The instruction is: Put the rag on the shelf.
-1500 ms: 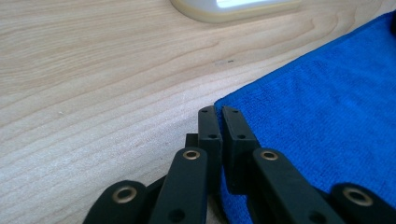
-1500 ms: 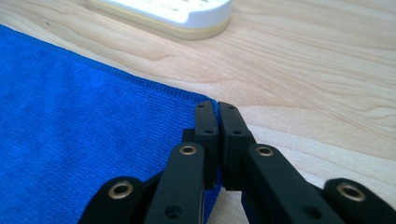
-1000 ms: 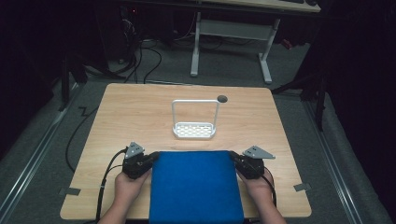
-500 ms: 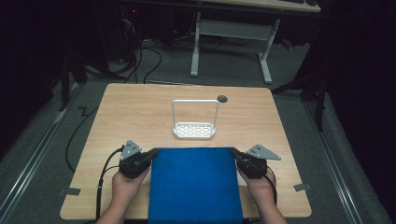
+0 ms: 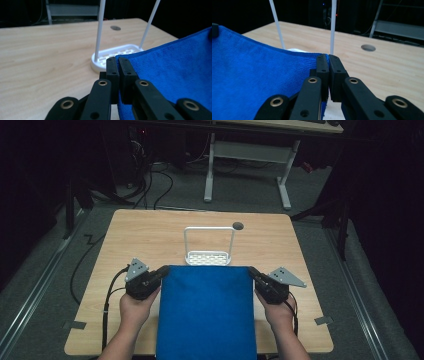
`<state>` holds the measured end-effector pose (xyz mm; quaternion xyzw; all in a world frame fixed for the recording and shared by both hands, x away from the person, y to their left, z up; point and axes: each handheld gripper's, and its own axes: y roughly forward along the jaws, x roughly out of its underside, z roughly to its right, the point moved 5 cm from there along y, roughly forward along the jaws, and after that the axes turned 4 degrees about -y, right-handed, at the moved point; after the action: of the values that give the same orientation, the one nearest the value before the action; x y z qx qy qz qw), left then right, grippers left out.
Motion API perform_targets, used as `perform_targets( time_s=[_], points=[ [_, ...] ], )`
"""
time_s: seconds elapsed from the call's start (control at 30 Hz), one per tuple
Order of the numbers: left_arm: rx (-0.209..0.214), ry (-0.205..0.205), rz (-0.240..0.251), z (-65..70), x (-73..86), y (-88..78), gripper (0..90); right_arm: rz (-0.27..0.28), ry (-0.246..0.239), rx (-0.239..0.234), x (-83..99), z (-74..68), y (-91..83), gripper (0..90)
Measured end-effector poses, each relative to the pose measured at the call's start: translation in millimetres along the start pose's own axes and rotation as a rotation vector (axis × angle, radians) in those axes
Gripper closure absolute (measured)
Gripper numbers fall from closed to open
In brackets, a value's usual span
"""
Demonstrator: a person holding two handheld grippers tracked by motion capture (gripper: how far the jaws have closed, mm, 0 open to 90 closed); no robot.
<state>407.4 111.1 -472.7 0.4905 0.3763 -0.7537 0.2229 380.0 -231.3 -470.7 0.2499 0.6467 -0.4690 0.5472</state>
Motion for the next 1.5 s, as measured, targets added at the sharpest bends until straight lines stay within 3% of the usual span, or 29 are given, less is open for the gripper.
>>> perform_targets(
  time_s=[0.23,0.83,1.5],
  points=[
    [0.0,0.014,0.06,4.7,-28.6,-4.9,87.6,0.07,-0.022,0.038,-26.7,5.2,-6.0,88.4],
    [-0.005,0.062,0.193,10.8,-94.9,-21.8,87.9,0.205,-0.056,0.065,-94.5,9.8,-19.6,88.5],
    [-0.01,0.123,0.258,16.5,-139.8,-33.0,88.1,0.286,-0.086,0.084,-141.9,15.1,-31.8,88.6]
  ],
)
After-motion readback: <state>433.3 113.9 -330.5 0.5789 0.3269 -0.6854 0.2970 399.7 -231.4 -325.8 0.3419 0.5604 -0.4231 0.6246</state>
